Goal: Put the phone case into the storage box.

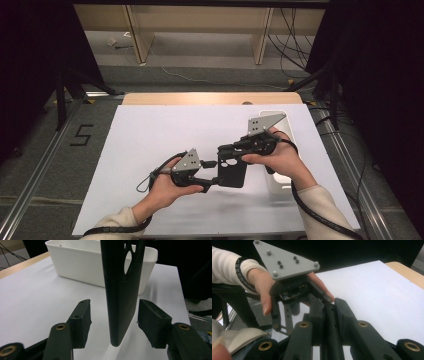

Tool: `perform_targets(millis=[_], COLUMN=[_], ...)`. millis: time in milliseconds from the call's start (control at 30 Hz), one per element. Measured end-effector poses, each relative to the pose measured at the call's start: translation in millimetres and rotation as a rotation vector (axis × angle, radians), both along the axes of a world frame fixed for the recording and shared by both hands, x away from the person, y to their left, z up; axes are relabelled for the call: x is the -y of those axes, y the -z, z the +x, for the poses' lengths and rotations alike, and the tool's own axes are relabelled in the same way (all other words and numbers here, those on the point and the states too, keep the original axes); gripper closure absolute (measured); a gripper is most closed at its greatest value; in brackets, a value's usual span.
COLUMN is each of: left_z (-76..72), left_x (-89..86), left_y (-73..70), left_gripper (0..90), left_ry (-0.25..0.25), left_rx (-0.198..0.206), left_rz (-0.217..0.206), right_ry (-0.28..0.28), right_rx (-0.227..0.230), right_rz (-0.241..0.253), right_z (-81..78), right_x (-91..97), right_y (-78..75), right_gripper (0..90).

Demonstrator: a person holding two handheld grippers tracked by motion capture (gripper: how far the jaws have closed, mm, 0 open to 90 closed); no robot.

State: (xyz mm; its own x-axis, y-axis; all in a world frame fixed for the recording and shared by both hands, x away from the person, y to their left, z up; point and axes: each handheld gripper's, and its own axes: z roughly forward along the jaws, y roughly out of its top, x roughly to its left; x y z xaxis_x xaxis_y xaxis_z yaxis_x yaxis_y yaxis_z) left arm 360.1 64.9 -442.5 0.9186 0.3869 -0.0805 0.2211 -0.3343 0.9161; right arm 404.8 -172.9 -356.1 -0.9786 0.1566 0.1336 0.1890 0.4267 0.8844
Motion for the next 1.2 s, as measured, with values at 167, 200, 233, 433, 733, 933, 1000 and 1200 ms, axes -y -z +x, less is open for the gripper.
perform_targets(millis=[167,200,233,433,733,933,1000,1200], left_z=[3.8,4.3,4.5,5.0,5.3,4.5,3.9,4.8], left_x=[0.8,1.1,1.5,4.3,5.2,5.4,5.4,2.3], left_y=[3.8,4.2,4.6,6.5,7.3,6.5,6.2,4.1], left_gripper=[47.4,47.4,48.0,51.5,58.3,65.7,67.3,73.1], left_ry=[0.010,0.016,0.019,0.032,0.046,0.071,0.076,0.081], left_rx=[-0.025,-0.028,-0.029,-0.026,-0.022,-0.018,-0.015,-0.014], left_rz=[-0.019,-0.022,-0.022,-0.027,-0.028,-0.028,-0.026,-0.022], right_ry=[-0.009,-0.010,-0.010,-0.017,-0.024,-0.037,-0.039,-0.055], right_rx=[-0.003,-0.003,-0.004,-0.004,-0.010,-0.008,-0.007,-0.009], right_rz=[0.002,0.002,0.002,0.000,0.006,0.008,0.010,0.015], right_z=[-0.6,-0.6,-0.7,-1.1,-1.2,-1.6,-1.6,-2.2], right_x=[-1.1,-1.3,-1.5,-2.8,-3.2,-5.1,-5.4,-5.2], right_y=[-0.1,0.0,0.1,0.7,1.6,2.5,2.9,2.5], right_gripper=[77.9,77.9,77.9,77.9,77.9,77.9,77.9,77.9])
